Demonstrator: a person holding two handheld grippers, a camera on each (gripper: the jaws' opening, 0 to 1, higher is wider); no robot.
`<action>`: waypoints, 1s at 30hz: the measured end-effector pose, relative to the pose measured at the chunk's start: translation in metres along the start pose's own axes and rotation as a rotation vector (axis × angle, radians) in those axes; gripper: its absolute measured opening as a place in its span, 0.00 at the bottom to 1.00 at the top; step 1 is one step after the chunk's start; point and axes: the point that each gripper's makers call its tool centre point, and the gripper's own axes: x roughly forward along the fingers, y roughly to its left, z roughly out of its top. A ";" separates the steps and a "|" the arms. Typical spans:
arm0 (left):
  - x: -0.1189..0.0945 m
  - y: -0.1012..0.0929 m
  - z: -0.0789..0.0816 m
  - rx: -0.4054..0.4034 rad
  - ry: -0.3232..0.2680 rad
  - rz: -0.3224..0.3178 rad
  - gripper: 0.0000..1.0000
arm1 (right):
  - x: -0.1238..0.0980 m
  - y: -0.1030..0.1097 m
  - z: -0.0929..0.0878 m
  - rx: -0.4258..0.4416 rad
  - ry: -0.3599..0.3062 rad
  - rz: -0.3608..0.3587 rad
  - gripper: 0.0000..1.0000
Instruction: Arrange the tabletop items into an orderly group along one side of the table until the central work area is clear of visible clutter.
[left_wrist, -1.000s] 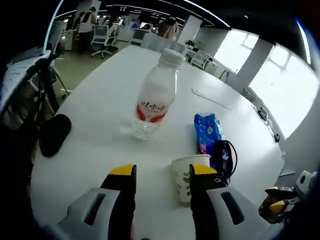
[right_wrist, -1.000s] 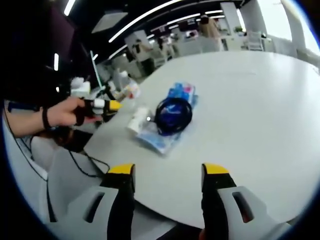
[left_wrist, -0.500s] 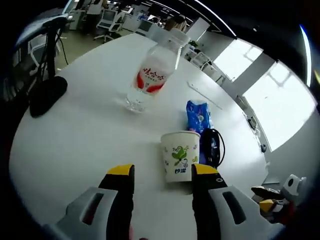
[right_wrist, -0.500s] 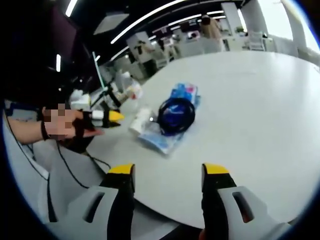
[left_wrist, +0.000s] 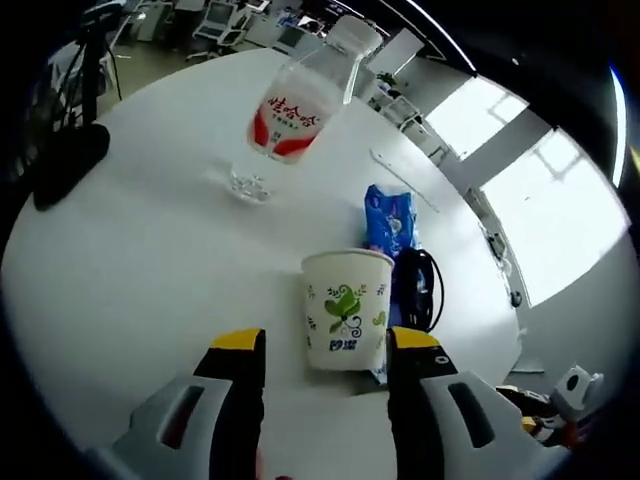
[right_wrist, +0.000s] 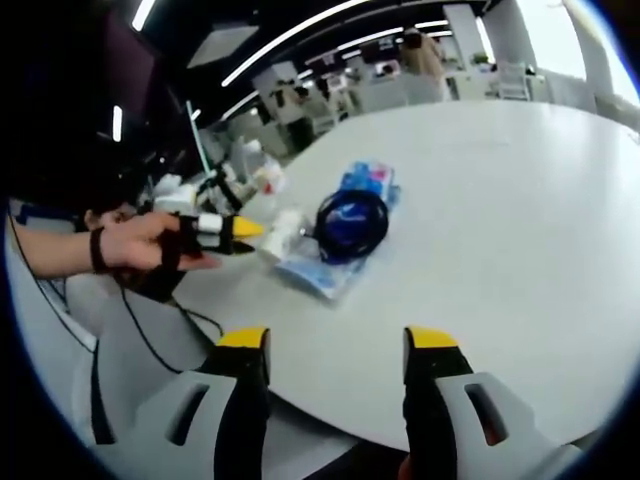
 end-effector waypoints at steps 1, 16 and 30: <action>0.004 0.000 -0.001 -0.016 0.005 -0.006 0.48 | -0.001 0.000 0.001 0.001 -0.003 0.001 0.52; 0.025 -0.009 -0.006 -0.011 0.071 -0.022 0.52 | -0.009 -0.002 0.006 -0.016 -0.010 -0.009 0.52; 0.025 -0.008 -0.009 -0.021 0.043 -0.005 0.38 | -0.013 -0.003 -0.001 -0.009 0.004 -0.015 0.52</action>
